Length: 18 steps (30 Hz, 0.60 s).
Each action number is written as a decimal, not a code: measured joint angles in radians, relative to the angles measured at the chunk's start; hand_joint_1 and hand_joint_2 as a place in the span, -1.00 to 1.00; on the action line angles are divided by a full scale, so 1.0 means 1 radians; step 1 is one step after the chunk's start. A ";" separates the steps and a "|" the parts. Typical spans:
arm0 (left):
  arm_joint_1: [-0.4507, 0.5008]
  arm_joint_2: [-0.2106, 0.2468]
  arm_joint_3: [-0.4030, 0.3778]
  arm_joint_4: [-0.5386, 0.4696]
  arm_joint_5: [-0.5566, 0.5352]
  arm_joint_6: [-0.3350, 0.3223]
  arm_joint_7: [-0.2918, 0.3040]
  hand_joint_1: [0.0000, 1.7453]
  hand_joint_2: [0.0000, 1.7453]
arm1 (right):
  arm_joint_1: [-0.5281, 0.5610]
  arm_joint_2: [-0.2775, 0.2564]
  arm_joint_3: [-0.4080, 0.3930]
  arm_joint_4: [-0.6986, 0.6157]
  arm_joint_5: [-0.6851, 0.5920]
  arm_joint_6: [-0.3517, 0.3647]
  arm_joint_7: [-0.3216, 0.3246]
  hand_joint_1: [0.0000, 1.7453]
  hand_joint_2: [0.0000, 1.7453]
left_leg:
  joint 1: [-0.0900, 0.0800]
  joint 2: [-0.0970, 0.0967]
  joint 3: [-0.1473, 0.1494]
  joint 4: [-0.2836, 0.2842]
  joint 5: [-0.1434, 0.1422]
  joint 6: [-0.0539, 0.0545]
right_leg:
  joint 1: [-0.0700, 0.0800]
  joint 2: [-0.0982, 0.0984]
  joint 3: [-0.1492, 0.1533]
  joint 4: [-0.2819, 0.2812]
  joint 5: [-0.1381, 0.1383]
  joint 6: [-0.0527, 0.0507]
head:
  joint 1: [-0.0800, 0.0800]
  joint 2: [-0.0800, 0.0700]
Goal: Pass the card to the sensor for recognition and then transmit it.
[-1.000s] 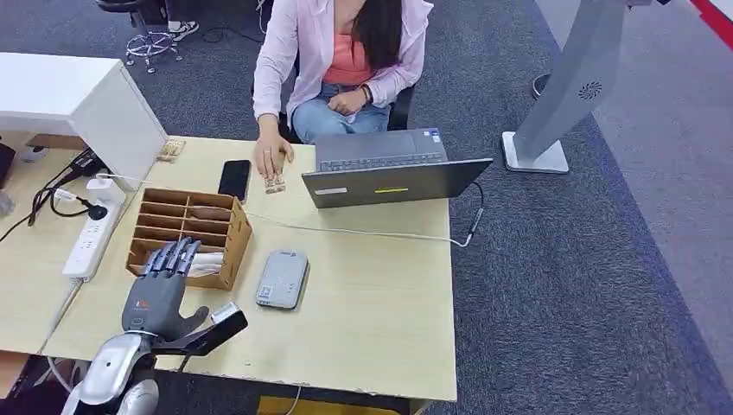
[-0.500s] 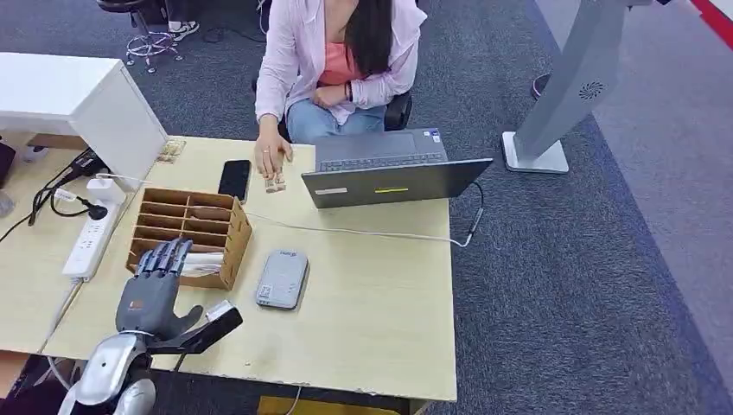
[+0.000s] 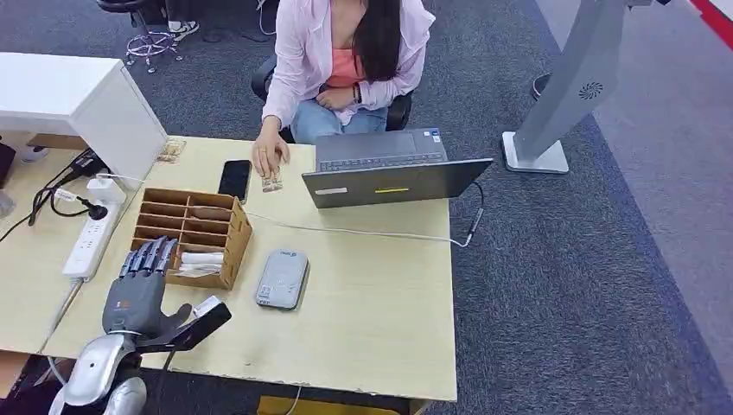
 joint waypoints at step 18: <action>0.000 0.000 0.017 0.008 0.003 0.000 0.000 -1.00 1.00 | 0.000 0.000 0.001 0.001 0.000 0.002 0.000 -1.00 1.00 | 0.000 0.000 0.000 0.000 0.000 0.000 | 0.000 0.000 0.000 0.000 0.000 0.000 | 0.000 0.000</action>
